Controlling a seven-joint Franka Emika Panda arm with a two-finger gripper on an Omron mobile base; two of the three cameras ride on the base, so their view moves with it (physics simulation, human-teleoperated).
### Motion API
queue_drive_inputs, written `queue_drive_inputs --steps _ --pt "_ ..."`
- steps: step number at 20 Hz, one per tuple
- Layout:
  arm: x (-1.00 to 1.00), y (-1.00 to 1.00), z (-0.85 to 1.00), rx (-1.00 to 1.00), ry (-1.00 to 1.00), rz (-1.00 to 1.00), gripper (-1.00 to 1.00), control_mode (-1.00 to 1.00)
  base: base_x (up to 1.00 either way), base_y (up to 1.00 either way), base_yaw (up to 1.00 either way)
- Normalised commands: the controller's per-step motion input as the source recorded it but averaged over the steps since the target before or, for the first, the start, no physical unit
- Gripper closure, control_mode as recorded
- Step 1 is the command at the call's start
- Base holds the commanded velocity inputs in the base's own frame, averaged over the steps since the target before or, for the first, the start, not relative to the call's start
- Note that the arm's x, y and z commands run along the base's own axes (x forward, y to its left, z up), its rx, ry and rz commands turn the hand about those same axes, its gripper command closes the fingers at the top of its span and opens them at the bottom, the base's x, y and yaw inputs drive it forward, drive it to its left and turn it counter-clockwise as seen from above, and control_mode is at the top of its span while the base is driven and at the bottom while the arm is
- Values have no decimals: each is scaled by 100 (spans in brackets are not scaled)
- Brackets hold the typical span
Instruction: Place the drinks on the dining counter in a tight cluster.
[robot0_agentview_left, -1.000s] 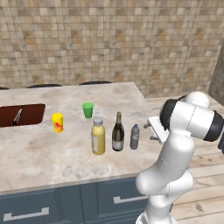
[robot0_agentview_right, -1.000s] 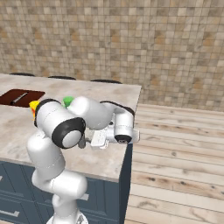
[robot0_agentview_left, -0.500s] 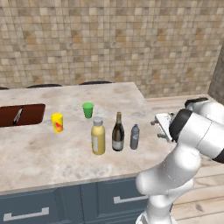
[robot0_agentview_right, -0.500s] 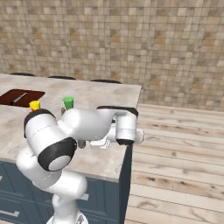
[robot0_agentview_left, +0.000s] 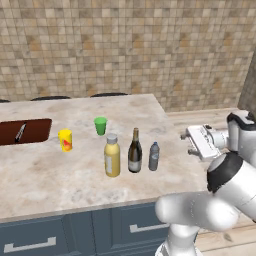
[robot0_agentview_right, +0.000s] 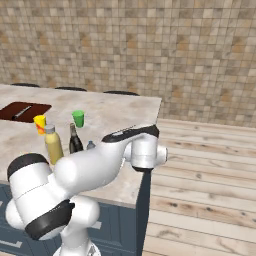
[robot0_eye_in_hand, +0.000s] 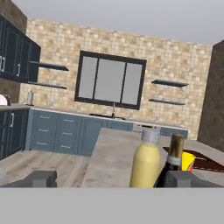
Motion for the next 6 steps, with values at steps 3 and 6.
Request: queue_drive_inputs --steps 3,6 --pt "-40 0 36 -8 -1 -9 -100 -100 0 0 0" --pt "-43 0 30 -12 -2 -8 -100 -100 0 0 0"
